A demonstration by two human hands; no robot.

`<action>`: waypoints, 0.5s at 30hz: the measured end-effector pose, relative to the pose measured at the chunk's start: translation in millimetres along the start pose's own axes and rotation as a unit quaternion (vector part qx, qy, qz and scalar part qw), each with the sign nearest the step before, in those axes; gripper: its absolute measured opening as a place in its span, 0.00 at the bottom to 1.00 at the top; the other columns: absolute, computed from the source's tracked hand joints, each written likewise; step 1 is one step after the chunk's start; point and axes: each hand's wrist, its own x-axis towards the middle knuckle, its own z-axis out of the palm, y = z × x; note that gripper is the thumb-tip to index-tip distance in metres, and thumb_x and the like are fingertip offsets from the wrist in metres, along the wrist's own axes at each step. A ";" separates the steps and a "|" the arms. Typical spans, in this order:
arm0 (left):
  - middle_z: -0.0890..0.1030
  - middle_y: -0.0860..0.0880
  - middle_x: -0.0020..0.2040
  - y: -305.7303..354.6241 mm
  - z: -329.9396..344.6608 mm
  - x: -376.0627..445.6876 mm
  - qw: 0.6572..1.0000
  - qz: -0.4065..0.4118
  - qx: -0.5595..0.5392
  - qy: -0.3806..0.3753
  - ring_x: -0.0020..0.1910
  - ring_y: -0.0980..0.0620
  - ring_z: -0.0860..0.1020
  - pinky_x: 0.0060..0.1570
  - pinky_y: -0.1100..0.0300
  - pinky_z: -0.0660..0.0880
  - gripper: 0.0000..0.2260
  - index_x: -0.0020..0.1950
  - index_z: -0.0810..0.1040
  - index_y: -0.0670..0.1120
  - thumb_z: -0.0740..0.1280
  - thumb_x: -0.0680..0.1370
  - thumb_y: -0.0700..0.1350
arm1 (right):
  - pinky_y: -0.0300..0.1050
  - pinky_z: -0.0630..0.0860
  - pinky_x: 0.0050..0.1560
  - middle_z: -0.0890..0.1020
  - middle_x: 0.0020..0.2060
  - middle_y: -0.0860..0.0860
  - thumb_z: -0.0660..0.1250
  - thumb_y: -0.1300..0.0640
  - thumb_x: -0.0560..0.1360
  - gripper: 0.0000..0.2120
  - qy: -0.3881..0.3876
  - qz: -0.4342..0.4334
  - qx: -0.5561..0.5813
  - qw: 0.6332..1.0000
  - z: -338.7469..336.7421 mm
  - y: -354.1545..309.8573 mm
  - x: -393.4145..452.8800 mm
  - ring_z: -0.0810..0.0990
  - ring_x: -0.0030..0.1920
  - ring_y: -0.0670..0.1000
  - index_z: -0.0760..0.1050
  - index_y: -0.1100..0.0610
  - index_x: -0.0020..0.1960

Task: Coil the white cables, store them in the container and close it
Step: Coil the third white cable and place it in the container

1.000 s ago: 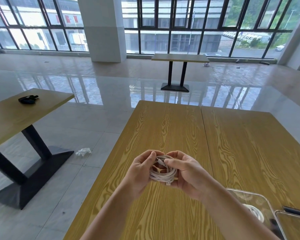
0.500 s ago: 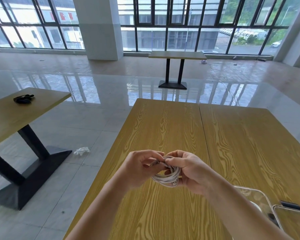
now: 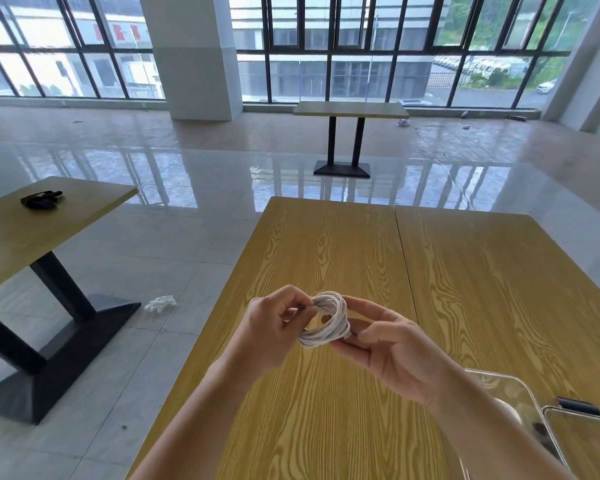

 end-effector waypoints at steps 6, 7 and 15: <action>0.84 0.57 0.40 2.2 4.6 1.4 0.999 -0.008 0.036 -0.004 0.39 0.63 0.82 0.39 0.73 0.74 0.02 0.46 0.80 0.49 0.71 0.78 0.42 | 0.47 0.84 0.52 0.87 0.50 0.59 0.67 0.71 0.76 0.12 0.130 -0.081 -0.190 0.970 8.0 4.4 2.9 0.86 0.52 0.57 0.79 0.64 0.58; 0.83 0.56 0.40 2.2 4.8 2.1 0.999 -0.011 0.038 -0.007 0.39 0.63 0.82 0.38 0.73 0.74 0.02 0.46 0.80 0.48 0.71 0.78 0.42 | 0.45 0.84 0.50 0.87 0.49 0.58 0.68 0.70 0.76 0.10 0.144 -0.094 -0.219 0.960 9.0 4.9 3.2 0.87 0.51 0.56 0.80 0.63 0.57; 0.85 0.51 0.41 -7.4 -6.6 2.7 0.997 -0.073 -0.002 -0.034 0.41 0.56 0.85 0.41 0.57 0.83 0.05 0.45 0.76 0.50 0.68 0.79 0.41 | 0.42 0.84 0.42 0.87 0.41 0.58 0.69 0.69 0.76 0.07 0.195 -0.103 -0.266 0.938 -6.1 3.9 2.9 0.87 0.41 0.52 0.81 0.64 0.53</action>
